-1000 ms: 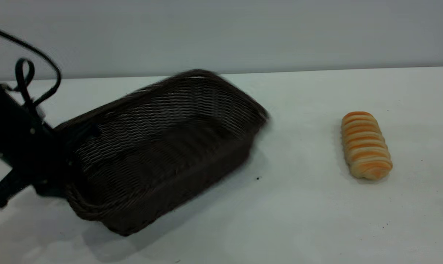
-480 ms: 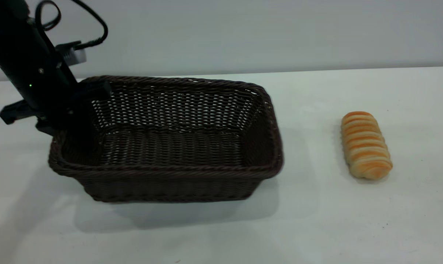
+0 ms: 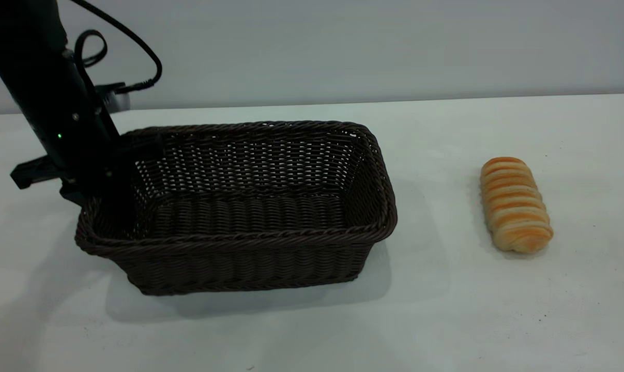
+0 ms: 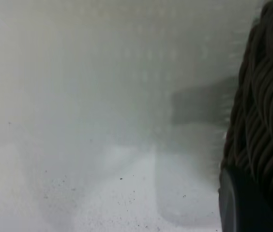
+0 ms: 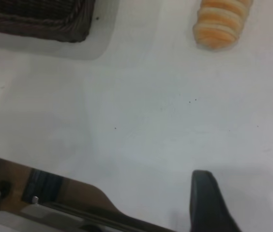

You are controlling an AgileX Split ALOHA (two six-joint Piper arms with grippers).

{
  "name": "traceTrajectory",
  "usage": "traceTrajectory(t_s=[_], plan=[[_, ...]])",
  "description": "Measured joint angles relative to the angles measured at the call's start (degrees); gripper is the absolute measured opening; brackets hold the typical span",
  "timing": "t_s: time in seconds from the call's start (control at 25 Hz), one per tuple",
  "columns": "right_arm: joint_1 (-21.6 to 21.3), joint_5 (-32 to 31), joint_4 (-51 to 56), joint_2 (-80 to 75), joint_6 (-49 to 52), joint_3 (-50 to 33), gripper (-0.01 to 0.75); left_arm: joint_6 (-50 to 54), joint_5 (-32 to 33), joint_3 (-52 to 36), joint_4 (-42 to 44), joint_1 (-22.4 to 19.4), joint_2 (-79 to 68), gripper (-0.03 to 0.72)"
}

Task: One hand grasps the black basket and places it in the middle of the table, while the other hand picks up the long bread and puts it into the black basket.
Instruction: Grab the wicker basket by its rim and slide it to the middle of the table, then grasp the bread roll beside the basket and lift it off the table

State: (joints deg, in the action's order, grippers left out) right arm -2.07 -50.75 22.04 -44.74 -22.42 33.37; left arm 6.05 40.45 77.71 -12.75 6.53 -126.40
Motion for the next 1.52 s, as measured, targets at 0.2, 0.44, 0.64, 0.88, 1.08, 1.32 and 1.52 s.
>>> traceTrajectory(t_s=[0.2,0.44,0.64,0.88,1.08,1.32,1.52], plan=[[0.0,0.0,0.0,0.0,0.0,0.0,0.385,-2.54,-0.78,0.0,0.38,0.05,-0.08,0.371],[0.0,0.19,0.0,0.0,-0.05,0.0,0.385,-2.27,1.06,0.0,3.53,0.05,6.35,0.568],[0.0,0.4,0.73,-0.37,-0.12,0.0,0.385,-2.22,5.43,0.0,8.41,0.05,14.57,0.575],[0.0,4.73,7.54,-10.29,-5.56,2.22,0.385,-2.11,8.04,0.0,11.08,0.05,26.84,0.569],[0.0,6.14,8.98,-27.9,-6.79,10.6,0.385,-2.06,9.18,0.0,11.08,0.05,34.66,0.567],[3.32,7.26,2.21,-45.23,-1.59,22.38,0.385,-2.06,12.52,0.0,11.03,0.05,38.75,0.567],[8.89,9.22,-9.34,-58.55,9.11,32.01,0.385,-2.06,14.59,0.0,11.03,0.05,38.88,0.567]])
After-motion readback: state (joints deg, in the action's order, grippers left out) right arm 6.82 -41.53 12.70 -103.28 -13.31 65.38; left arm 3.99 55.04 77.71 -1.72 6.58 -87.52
